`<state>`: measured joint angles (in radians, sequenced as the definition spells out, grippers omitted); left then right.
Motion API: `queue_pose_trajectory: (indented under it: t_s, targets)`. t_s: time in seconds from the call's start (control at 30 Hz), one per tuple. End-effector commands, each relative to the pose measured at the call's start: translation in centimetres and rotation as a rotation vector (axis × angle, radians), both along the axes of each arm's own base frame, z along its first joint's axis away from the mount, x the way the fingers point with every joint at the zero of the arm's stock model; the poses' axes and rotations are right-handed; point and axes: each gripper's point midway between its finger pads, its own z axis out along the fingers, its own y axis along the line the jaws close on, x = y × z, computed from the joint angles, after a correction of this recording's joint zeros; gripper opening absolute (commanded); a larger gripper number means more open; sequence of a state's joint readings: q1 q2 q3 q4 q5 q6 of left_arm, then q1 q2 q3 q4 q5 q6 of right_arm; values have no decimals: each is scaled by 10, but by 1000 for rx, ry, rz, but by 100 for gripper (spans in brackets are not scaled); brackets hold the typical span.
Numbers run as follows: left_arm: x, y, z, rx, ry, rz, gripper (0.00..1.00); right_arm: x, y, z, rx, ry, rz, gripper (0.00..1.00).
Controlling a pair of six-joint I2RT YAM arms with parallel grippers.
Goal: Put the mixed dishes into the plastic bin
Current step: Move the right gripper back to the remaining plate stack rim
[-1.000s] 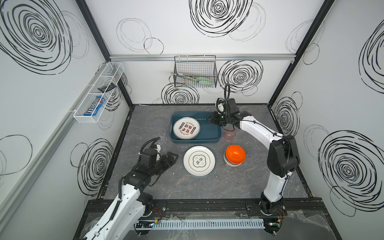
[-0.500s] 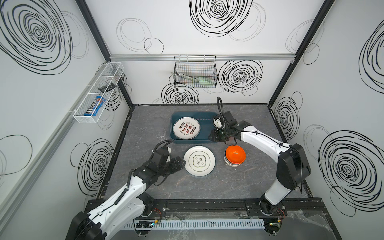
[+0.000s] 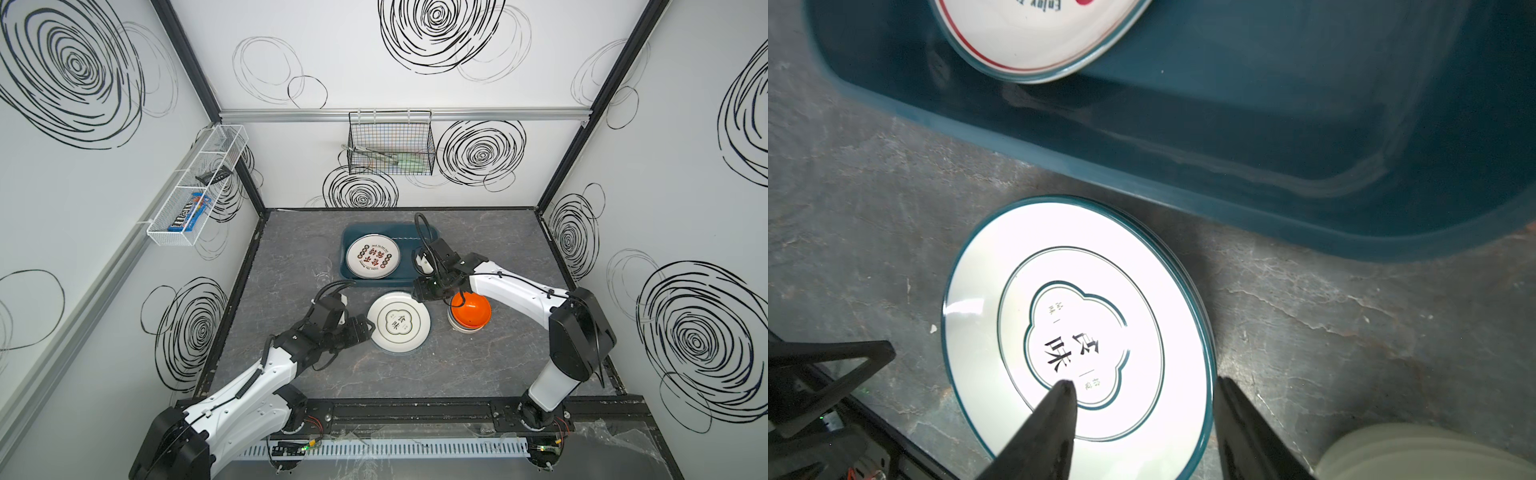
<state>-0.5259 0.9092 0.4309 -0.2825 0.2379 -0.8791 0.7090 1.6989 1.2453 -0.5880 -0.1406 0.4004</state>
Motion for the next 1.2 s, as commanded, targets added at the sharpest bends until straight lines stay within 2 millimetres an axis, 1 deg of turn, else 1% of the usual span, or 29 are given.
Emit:
queue_pose_trajectory:
  t_s: [0.0,0.17,0.57,0.9,1.17]
  targets:
    - [8,-4,6,-7,-47,-5,85,-8,-6,-20,-57,41,-3,58]
    - [7,-5,3,-13,-40,-8,84,-12,-5,-33,-70,63,7,58]
    - [7,-6,-2,-11,-30,-13,82,-16,-1,-46,-81,91,21,58]
    - [7,-5,-7,-12,-21,-14,82,-18,2,-51,-82,105,31,58]
    - [7,-5,-9,-18,-14,-16,81,-18,4,-47,-80,96,33,54]
